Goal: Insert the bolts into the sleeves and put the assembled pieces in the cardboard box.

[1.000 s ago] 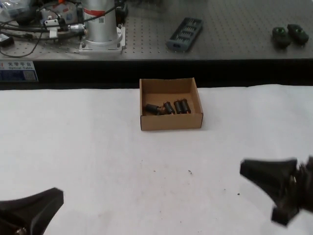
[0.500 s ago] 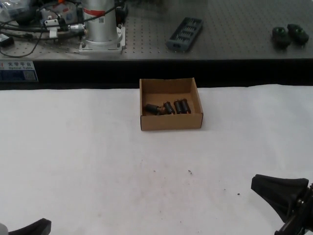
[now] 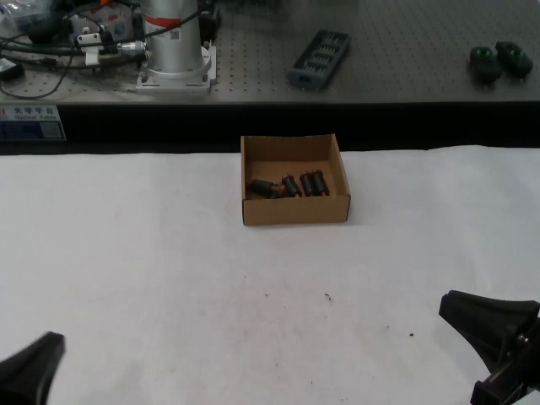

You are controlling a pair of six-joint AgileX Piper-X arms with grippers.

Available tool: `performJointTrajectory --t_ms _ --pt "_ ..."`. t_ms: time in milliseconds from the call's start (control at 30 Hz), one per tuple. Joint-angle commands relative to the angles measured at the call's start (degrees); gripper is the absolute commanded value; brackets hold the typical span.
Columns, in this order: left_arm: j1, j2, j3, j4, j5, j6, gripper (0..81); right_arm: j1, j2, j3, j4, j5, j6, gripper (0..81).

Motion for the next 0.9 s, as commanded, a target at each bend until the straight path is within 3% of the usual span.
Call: performJointTrajectory --t_ms 0,867 --pt "-0.21 -0.4 -0.18 -3.49 -8.06 1.86 0.5 0.04 -0.55 0.01 -3.09 3.06 2.16 4.3" --pt "-0.21 -0.4 -0.18 -4.32 -8.05 2.05 0.5 0.04 -0.55 0.01 -3.09 3.06 2.16 4.3"
